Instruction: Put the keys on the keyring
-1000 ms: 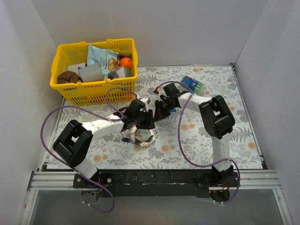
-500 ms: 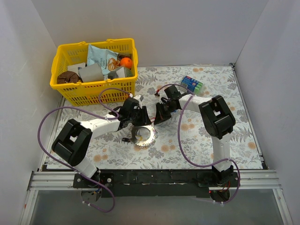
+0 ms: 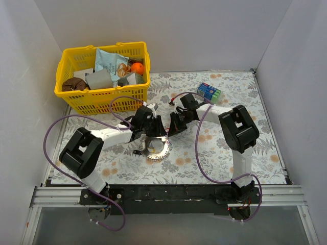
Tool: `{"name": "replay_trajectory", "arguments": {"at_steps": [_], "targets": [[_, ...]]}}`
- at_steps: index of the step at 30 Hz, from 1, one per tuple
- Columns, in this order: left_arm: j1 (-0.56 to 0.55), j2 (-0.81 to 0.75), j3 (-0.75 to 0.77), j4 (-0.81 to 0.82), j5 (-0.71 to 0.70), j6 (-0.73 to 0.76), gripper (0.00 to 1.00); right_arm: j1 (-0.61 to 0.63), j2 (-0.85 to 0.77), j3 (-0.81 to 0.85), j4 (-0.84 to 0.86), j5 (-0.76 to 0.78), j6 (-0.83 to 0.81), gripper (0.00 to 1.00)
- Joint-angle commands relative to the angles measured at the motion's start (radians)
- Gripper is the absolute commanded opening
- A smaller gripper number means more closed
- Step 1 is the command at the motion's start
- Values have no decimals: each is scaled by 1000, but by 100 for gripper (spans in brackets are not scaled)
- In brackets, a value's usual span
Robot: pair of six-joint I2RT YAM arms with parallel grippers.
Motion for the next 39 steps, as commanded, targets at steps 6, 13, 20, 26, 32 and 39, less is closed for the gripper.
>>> {"name": "replay_trajectory", "arguments": {"at_steps": [6,13,20,26,32,39], "targets": [[3,33,27,28,7,14,31,0,-86,-29,22,-44,1,1],[5,44,33,31,-4,18,31,0,-82,-31,22,-43,-5,1],[3,62,37,37,-11,20,31,0,-77,-17,8,-35,-14,1],[5,74,37,37,-33,26,31,0,-77,-20,8,-34,-16,1],[5,76,41,40,-54,30,31,0,-76,-17,2,-29,-19,1],[3,67,55,37,-50,58,32,-2,-74,-15,2,-24,-25,1]]}}
